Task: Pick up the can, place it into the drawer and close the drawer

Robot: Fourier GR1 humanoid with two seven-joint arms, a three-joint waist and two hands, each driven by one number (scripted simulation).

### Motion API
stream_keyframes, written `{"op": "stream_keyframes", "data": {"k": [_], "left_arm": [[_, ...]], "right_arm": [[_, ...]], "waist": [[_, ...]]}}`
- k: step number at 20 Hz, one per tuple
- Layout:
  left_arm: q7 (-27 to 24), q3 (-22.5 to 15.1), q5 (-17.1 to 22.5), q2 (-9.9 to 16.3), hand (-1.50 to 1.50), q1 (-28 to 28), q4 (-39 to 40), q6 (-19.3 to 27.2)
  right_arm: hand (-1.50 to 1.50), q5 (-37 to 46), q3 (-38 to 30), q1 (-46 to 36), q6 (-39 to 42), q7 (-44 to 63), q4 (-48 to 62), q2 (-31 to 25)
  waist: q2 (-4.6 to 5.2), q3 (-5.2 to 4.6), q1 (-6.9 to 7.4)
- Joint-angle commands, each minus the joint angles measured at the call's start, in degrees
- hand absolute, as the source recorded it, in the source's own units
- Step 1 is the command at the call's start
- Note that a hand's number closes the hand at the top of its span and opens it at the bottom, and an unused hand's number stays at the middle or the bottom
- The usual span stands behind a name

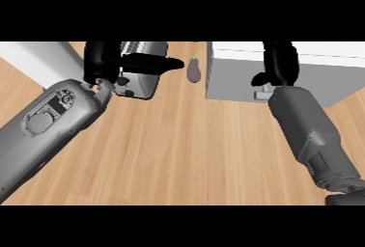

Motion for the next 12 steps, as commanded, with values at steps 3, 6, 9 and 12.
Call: {"op": "stream_keyframes", "data": {"k": [3,6,9,12], "left_arm": [[-0.3,0.3,-0.9,1.4,-1.50,3.6,-3.5,-0.9],[-2.8,0.5,-1.8,1.3,-1.50,6.0,-4.4,-0.6],[-1.6,0.8,-1.8,2.4,-1.50,7.8,-6.7,-0.9],[-1.4,1.1,-2.0,2.4,-1.50,7.2,-7.0,-1.0]], "right_arm": [[-1.50,-0.5,-1.8,-6.6,-0.3,-0.2,6.2,-0.5],[-1.50,-0.7,-2.5,-8.2,-0.4,0.5,7.4,-1.2],[-1.50,-1.8,-3.0,-10.0,2.4,-1.9,8.4,-0.3],[-1.50,-5.6,-6.1,-11.1,2.1,-4.6,7.1,0.3]], "waist": [[0.98,0.28,1.23],[1.28,0.25,1.78],[0.74,0.25,1.14],[1.08,0.35,1.62]]}}
